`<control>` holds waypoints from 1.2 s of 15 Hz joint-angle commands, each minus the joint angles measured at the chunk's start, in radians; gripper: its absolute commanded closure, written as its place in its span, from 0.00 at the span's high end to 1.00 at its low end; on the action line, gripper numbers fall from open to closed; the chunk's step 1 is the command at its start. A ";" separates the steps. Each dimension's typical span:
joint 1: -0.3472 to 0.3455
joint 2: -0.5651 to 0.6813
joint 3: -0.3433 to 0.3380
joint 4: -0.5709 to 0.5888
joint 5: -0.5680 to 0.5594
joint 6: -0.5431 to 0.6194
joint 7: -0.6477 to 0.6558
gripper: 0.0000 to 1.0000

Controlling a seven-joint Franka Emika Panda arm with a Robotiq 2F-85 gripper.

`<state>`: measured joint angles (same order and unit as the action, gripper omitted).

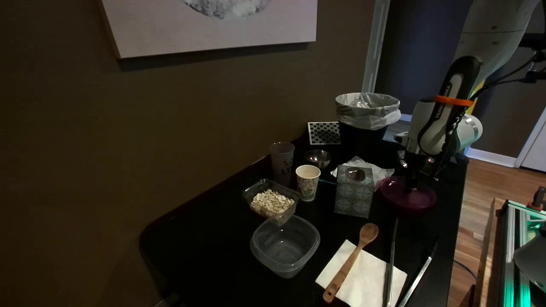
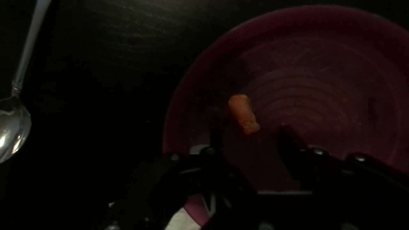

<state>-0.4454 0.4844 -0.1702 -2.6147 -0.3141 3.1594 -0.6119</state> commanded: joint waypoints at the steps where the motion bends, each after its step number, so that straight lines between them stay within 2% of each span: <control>1: -0.028 0.022 0.016 0.015 -0.022 0.013 -0.006 0.38; 2: -0.027 0.020 0.016 0.014 -0.022 0.011 -0.006 0.32; 4: -0.030 0.017 0.019 0.014 -0.022 0.010 -0.005 0.33; 5: -0.044 0.014 0.032 0.012 -0.021 0.011 -0.008 0.29; 6: -0.042 0.013 0.030 0.012 -0.021 0.011 -0.006 0.31; 9: -0.047 0.009 0.034 0.012 -0.018 0.007 -0.003 0.21; 10: -0.049 0.008 0.036 0.012 -0.018 0.006 -0.003 0.20; 11: -0.049 0.006 0.035 0.012 -0.017 0.006 -0.002 0.14; 12: -0.048 0.005 0.033 0.012 -0.016 0.006 0.000 0.18; 17: -0.046 -0.001 0.032 0.015 -0.014 0.006 0.004 0.20; 18: -0.045 -0.002 0.032 0.015 -0.014 0.005 0.004 0.10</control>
<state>-0.4738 0.4876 -0.1486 -2.6002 -0.3141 3.1594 -0.6119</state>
